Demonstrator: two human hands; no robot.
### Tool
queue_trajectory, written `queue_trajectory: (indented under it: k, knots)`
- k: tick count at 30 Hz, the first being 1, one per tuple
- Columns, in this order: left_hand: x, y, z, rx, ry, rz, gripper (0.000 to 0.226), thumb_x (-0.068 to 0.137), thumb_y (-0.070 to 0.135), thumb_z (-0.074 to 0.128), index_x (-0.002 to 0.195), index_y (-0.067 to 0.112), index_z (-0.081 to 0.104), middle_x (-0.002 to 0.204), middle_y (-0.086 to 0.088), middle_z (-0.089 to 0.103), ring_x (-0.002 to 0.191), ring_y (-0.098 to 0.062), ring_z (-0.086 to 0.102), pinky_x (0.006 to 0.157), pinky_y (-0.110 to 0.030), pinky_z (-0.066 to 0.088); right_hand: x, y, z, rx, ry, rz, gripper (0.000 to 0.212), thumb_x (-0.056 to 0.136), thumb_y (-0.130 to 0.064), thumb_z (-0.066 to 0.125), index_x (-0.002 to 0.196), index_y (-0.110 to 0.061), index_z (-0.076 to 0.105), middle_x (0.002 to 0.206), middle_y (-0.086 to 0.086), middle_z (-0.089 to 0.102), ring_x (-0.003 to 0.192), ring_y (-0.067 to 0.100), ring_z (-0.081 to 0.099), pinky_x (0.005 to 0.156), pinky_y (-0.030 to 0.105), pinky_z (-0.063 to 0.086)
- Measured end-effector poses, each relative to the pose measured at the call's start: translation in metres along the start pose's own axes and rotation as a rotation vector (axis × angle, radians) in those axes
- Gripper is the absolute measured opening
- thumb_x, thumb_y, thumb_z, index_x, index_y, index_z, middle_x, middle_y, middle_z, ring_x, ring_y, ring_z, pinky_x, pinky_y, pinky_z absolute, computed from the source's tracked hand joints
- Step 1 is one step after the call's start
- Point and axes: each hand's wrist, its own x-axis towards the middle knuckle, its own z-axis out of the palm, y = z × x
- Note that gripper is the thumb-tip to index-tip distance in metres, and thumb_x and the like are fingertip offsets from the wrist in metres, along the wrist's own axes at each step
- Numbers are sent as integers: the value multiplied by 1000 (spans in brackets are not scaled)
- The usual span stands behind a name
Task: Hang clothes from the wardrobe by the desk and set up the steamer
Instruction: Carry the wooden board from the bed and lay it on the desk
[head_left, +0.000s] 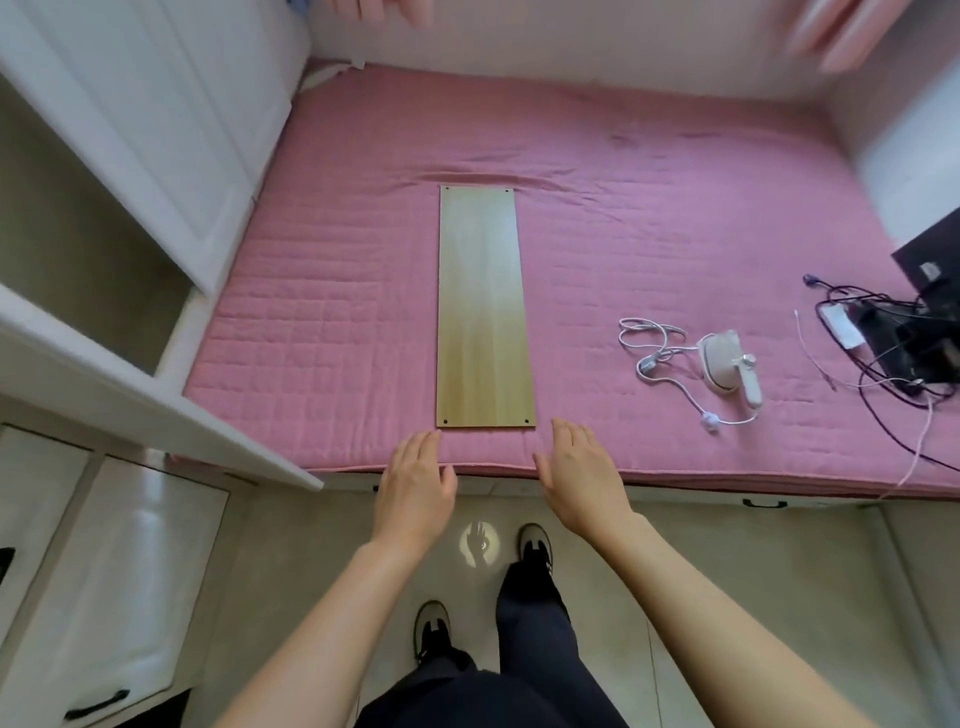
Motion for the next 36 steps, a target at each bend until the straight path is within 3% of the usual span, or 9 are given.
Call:
queue_trajectory:
  k: [6, 15, 23, 29, 32, 36]
  knots:
    - [84, 35, 23, -60, -13, -77, 52, 98, 19, 46, 146, 9, 32, 151, -7, 36, 140, -20, 29, 118, -36, 22, 87, 45, -13, -24, -56, -60, 52, 98, -33, 41, 139, -2, 33, 137, 16, 46, 127, 32, 39, 108, 39, 32]
    - [201, 47, 87, -196, -99, -469, 50, 96, 21, 47, 144, 9, 36, 148, -11, 42, 135, -29, 38, 111, -40, 30, 216, 101, -4, 123, -292, -84, 45, 100, -27, 39, 137, -1, 34, 137, 19, 44, 126, 34, 40, 100, 40, 35]
    - [283, -11, 156, -313, -113, -646, 48, 93, 19, 51, 139, 10, 43, 143, -9, 48, 128, -28, 46, 106, -38, 37, 315, 122, 70, 240, -399, 24, 41, 99, -21, 38, 133, 2, 36, 137, 22, 44, 125, 36, 42, 100, 42, 39]
    - [343, -78, 216, -404, -68, -740, 45, 91, 16, 53, 136, 9, 47, 138, -9, 52, 124, -28, 48, 91, -31, 40, 371, 119, 142, 341, -431, 135, 39, 97, -13, 40, 132, 5, 38, 136, 22, 47, 125, 36, 43, 96, 36, 36]
    - [363, -105, 236, -432, -41, -777, 45, 90, 15, 55, 134, 9, 49, 135, -9, 54, 122, -28, 50, 102, -36, 40, 393, 117, 174, 395, -448, 210, 40, 95, -11, 42, 132, 5, 39, 131, 23, 51, 120, 37, 47, 92, 36, 40]
    - [378, -128, 253, -407, -72, -721, 52, 89, 15, 55, 139, 11, 43, 138, -10, 52, 127, -27, 47, 107, -37, 37, 411, 117, 206, 489, -471, 318, 36, 90, -8, 45, 125, 1, 42, 119, 20, 57, 97, 32, 53, 72, 33, 43]
